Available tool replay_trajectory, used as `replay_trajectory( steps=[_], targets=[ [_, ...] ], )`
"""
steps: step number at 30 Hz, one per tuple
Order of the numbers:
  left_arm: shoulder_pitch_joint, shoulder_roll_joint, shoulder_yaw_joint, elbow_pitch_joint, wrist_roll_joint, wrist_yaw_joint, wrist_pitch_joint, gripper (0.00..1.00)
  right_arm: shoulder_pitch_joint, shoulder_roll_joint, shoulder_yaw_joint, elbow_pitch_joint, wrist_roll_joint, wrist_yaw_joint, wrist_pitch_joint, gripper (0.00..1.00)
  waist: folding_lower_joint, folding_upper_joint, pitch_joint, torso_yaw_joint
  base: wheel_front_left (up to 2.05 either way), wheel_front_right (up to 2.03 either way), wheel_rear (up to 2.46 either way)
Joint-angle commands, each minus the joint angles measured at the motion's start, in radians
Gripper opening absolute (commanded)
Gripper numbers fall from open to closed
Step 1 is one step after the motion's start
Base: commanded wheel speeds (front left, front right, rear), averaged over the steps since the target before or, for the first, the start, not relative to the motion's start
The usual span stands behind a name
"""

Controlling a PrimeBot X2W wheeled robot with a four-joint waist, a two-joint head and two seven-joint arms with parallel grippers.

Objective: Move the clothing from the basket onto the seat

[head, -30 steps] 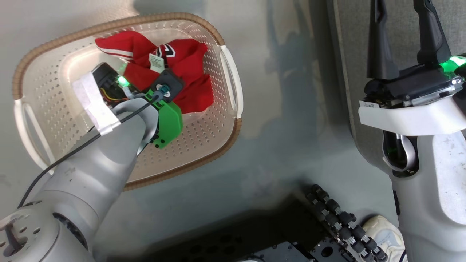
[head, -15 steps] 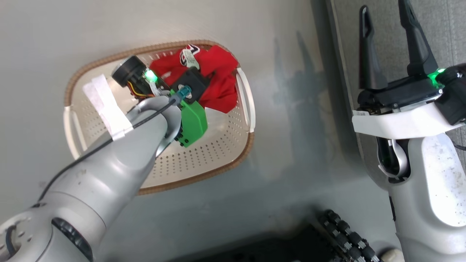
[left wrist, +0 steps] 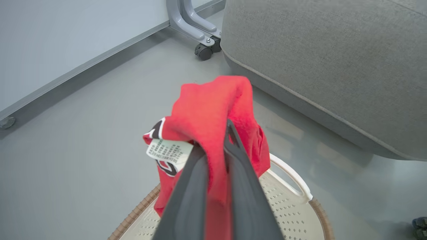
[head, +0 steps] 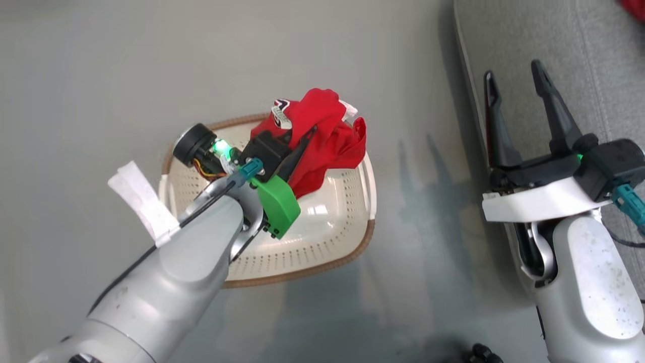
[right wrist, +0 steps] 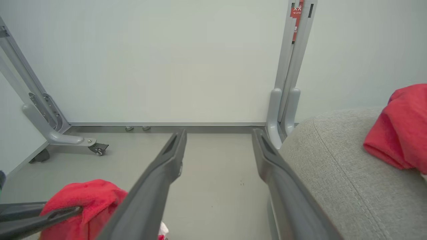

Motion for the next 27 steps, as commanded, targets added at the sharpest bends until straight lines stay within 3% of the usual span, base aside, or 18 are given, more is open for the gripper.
replay_trajectory(
  steps=[1,12,27],
  targets=[
    [0.032,-0.001,0.02,-0.018,0.007,0.001,-0.006,0.0,0.026,-0.003,-0.005,0.009,-0.005,-0.001,-0.001,1.0,0.0,0.0,-0.115,0.058,0.0,0.0,0.0],
    [0.169,-0.023,0.172,-0.161,0.073,-0.008,-0.006,0.0,0.13,-0.003,-0.022,0.054,0.002,-0.001,-0.001,1.0,0.0,0.0,-0.282,0.099,0.0,0.0,0.0],
    [0.209,-0.061,0.31,-0.365,0.125,-0.016,-0.006,0.0,0.216,-0.003,-0.026,0.069,0.029,-0.001,-0.001,1.0,0.0,0.0,-0.414,0.133,0.0,0.0,0.0]
  ],
)
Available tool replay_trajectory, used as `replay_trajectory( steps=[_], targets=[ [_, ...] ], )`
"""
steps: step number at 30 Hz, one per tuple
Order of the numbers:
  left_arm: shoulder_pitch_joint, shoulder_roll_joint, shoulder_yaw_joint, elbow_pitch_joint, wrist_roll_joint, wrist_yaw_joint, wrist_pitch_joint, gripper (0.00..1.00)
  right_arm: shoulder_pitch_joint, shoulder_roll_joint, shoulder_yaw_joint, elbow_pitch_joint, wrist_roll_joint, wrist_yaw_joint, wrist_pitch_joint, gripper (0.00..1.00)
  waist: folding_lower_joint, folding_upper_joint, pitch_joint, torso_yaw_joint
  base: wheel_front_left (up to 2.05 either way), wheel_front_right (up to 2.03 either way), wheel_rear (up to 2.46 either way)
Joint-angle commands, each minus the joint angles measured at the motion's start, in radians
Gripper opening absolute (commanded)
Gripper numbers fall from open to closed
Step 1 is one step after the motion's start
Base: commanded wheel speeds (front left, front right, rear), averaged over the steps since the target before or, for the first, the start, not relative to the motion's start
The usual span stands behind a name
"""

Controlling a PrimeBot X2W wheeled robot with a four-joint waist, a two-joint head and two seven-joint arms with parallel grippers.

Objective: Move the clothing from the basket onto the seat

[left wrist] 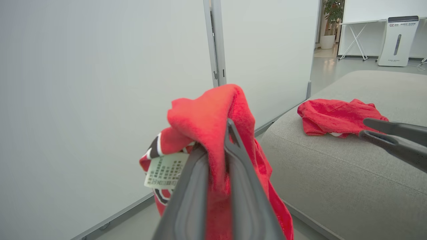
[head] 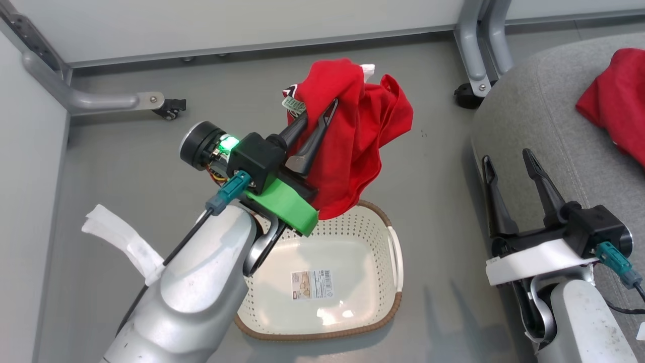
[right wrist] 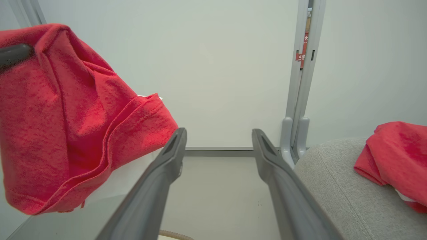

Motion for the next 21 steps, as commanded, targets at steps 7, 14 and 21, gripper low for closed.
replay_trajectory(
  steps=[7,14,21],
  targets=[
    [-0.01,-0.014,0.037,-0.056,0.018,-0.005,-0.006,0.0,0.041,-0.003,-0.002,0.008,0.022,-0.001,-0.001,1.0,0.0001,0.0,-0.063,0.02,0.0,0.0,0.0],
    [-0.012,-0.011,0.041,-0.056,0.024,-0.006,-0.006,0.0,0.062,-0.003,-0.006,0.006,0.03,-0.001,-0.001,1.0,0.0001,0.0,-0.084,0.017,0.0,0.0,0.0],
    [0.002,-0.006,0.042,-0.05,0.027,-0.007,-0.006,0.0,0.053,-0.003,0.015,-0.019,0.025,-0.001,-0.001,1.0,0.0001,0.0,-0.092,0.012,0.0,0.0,0.0]
  ],
)
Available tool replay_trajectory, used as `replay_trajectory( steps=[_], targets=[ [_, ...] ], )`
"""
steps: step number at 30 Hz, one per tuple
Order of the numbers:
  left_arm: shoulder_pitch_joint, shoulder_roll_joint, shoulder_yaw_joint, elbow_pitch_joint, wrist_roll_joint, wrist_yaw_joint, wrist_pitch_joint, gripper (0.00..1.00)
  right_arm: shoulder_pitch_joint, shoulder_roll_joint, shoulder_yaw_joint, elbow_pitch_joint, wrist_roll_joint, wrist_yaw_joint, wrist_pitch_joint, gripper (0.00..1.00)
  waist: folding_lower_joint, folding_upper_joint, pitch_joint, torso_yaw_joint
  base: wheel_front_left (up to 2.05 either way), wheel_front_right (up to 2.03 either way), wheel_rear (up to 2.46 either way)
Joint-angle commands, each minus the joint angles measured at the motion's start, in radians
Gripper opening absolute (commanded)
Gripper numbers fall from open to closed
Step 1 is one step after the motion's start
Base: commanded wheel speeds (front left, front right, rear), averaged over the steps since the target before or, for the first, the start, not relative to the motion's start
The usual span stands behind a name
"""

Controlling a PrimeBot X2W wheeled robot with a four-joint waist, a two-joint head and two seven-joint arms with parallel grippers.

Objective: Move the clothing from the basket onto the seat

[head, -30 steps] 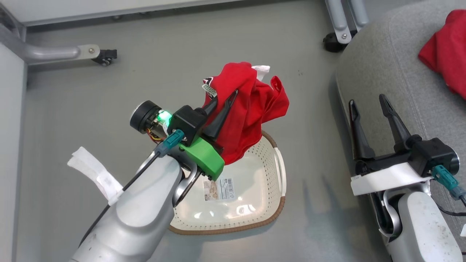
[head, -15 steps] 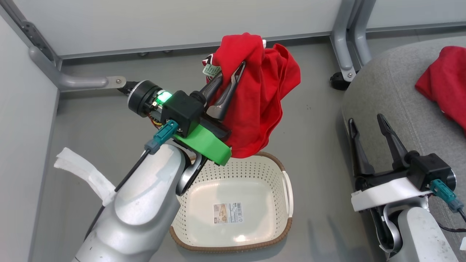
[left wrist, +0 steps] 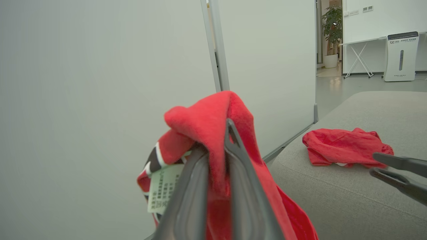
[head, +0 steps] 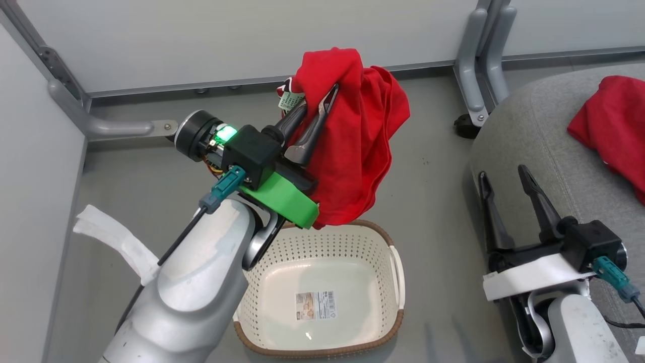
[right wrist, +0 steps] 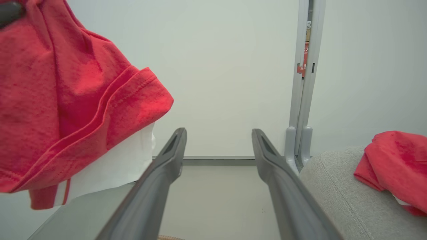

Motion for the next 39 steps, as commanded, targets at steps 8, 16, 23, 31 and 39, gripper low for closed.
replay_trajectory(
  steps=[8,16,23,31,39],
  targets=[
    [0.019,-0.002,-0.002,0.0,0.012,-0.003,-0.006,0.0,-0.033,-0.003,0.091,-0.045,0.015,-0.001,-0.001,1.0,0.0001,0.0,-0.003,-0.002,0.0,0.0,0.0],
    [0.025,-0.013,-0.016,-0.01,0.022,-0.003,-0.006,0.0,-0.073,-0.003,0.197,-0.062,0.054,-0.001,-0.001,1.0,0.0001,0.0,0.007,0.005,0.0,0.0,0.0],
    [0.03,-0.027,-0.042,-0.023,0.022,-0.003,-0.006,0.0,-0.111,-0.003,0.237,0.0,0.078,-0.001,-0.001,1.0,0.0001,0.0,0.015,0.022,0.0,0.0,0.0],
    [0.018,-0.039,-0.088,-0.063,0.009,-0.002,-0.006,0.0,-0.138,-0.003,0.245,0.118,0.101,-0.001,-0.001,1.0,0.0001,0.0,0.043,0.058,0.0,0.0,0.0],
    [0.009,-0.045,-0.126,-0.113,-0.002,-0.002,-0.006,0.0,-0.154,-0.003,0.259,0.189,0.148,-0.001,-0.001,1.0,0.0001,0.0,0.075,0.085,0.0,0.0,0.0]
  ],
)
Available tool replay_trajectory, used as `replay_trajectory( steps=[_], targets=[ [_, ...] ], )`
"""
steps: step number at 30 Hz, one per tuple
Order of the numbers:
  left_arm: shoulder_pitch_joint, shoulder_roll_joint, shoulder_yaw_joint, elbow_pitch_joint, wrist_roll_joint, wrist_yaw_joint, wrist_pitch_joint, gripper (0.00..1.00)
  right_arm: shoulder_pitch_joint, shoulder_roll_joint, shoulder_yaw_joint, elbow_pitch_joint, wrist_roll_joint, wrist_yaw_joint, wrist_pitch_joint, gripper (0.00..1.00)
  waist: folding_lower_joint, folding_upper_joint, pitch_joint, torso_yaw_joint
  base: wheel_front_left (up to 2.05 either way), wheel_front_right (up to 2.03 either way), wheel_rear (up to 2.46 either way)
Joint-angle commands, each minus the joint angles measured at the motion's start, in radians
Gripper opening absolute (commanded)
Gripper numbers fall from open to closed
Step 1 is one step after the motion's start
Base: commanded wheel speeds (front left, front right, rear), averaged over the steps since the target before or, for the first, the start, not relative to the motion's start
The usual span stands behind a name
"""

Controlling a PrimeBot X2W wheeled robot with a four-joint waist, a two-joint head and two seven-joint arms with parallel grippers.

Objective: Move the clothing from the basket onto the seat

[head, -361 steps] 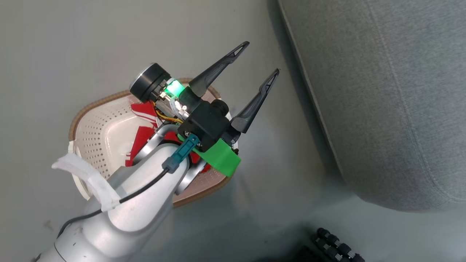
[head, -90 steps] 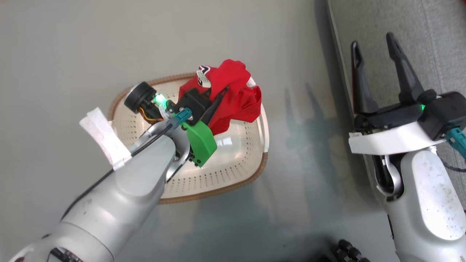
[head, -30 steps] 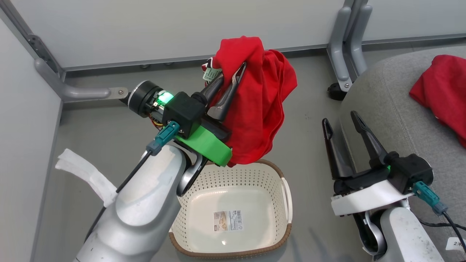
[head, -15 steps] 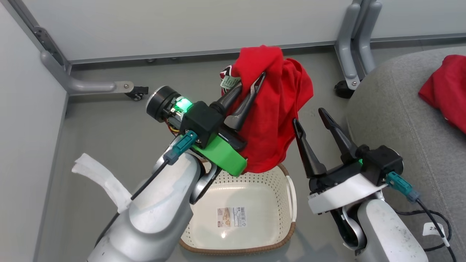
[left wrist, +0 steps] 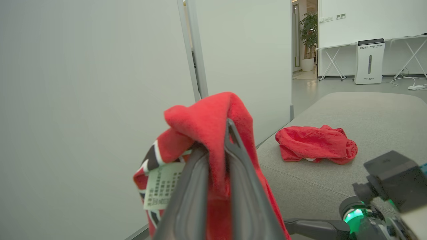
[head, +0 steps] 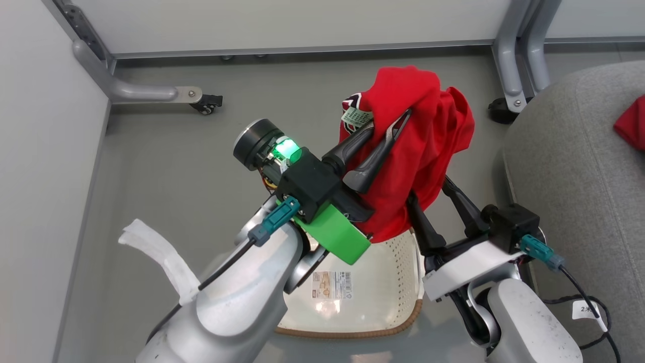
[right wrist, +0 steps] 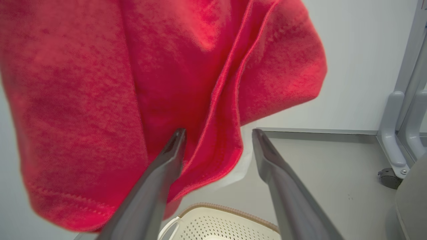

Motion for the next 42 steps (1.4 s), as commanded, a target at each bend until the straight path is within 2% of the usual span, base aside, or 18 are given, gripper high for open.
replay_trajectory(
  steps=[1,14,15,16,41,42],
  targets=[
    [-0.005,-0.002,-0.006,-0.019,-0.008,0.0,-0.006,0.0,-0.014,-0.003,0.005,0.007,0.013,-0.001,-0.001,1.0,0.0,-0.0001,0.011,0.011,0.0,0.0,0.0],
    [-0.025,-0.002,-0.084,-0.105,-0.044,0.027,-0.005,0.0,-0.067,-0.003,0.049,0.04,0.086,-0.001,-0.001,1.0,0.0,-0.0001,0.036,0.053,0.0,0.0,0.0],
    [-0.026,-0.002,-0.086,-0.105,-0.045,0.027,-0.005,0.0,-0.068,-0.003,0.051,0.039,0.089,-0.001,-0.001,0.45,0.0,-0.0001,0.038,0.054,0.0,0.0,0.0],
    [-0.024,-0.002,-0.087,-0.102,-0.046,0.029,-0.005,0.0,-0.068,-0.003,0.053,0.039,0.088,-0.001,-0.001,0.0,0.0,-0.0001,0.039,0.056,0.0,0.0,0.0],
    [-0.017,-0.002,-0.057,-0.058,-0.02,0.022,-0.005,0.0,-0.044,-0.003,0.051,0.018,0.083,-0.001,-0.001,0.0,0.0,-0.0001,0.037,0.033,0.0,0.0,0.0],
    [-0.015,-0.002,-0.054,-0.055,-0.017,0.025,-0.005,0.28,-0.043,-0.003,0.05,0.017,0.084,-0.001,-0.001,0.0,0.0,-0.0001,0.036,0.032,0.0,0.0,0.0]
  ],
)
